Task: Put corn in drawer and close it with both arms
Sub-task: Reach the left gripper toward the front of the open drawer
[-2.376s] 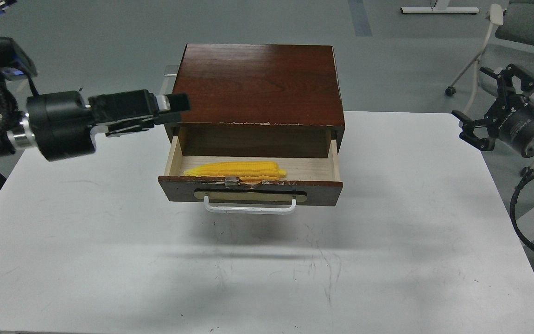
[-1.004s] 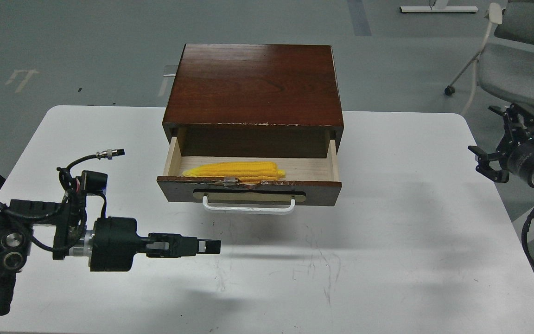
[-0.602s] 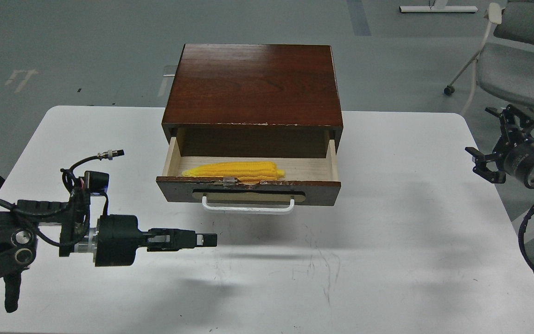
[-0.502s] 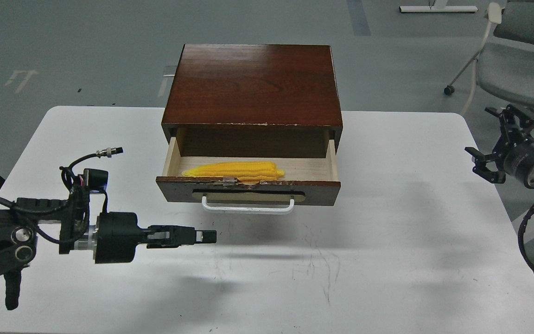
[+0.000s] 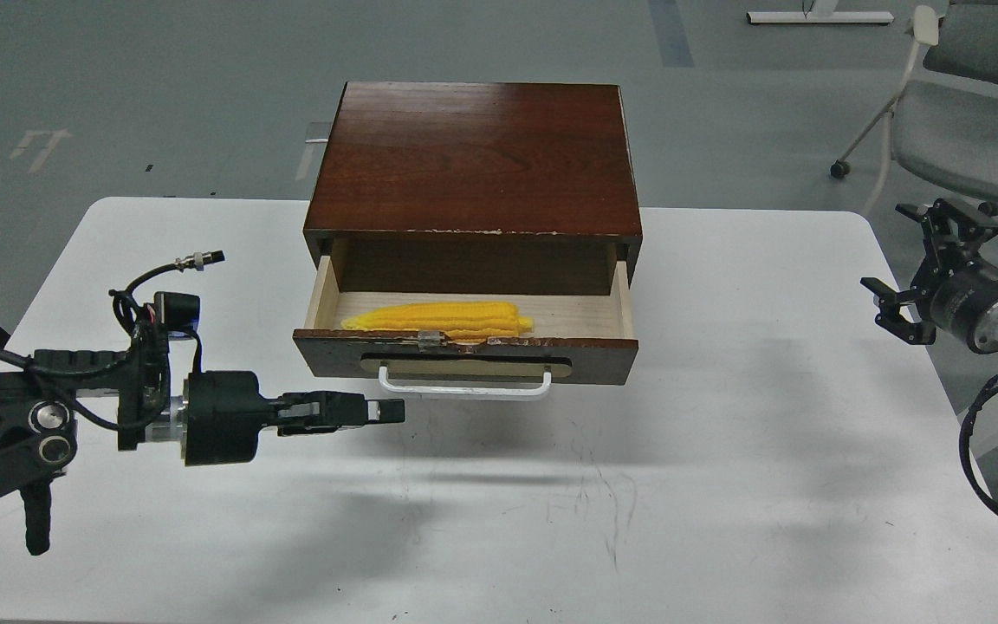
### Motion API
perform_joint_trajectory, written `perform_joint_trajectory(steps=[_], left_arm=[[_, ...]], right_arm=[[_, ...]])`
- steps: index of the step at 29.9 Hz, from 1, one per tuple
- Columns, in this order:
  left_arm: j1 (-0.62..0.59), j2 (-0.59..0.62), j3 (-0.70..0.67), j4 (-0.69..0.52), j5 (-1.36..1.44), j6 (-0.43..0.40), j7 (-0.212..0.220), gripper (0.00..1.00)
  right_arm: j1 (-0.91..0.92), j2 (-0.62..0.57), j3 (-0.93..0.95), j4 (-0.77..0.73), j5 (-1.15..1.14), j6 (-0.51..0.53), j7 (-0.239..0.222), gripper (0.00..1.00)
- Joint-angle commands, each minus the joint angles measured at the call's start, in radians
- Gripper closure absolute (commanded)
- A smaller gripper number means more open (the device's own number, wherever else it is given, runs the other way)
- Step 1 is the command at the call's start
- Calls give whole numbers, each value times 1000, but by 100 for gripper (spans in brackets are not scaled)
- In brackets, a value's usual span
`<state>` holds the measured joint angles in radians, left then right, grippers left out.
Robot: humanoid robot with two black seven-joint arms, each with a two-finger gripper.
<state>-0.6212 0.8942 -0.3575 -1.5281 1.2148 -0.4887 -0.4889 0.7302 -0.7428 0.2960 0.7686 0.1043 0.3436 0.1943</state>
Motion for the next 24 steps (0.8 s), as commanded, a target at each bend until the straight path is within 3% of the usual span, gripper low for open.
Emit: perform_joint_trajectory(steps=[1,24], left_arm=[[-3,-4,2,6,3,0,0,100],[-26,-78,15,75,6,0,0,100]], right_arm=[[0,0,0,0,0,0,0,2],[0,2,0,0,-11,-2,-1,2]])
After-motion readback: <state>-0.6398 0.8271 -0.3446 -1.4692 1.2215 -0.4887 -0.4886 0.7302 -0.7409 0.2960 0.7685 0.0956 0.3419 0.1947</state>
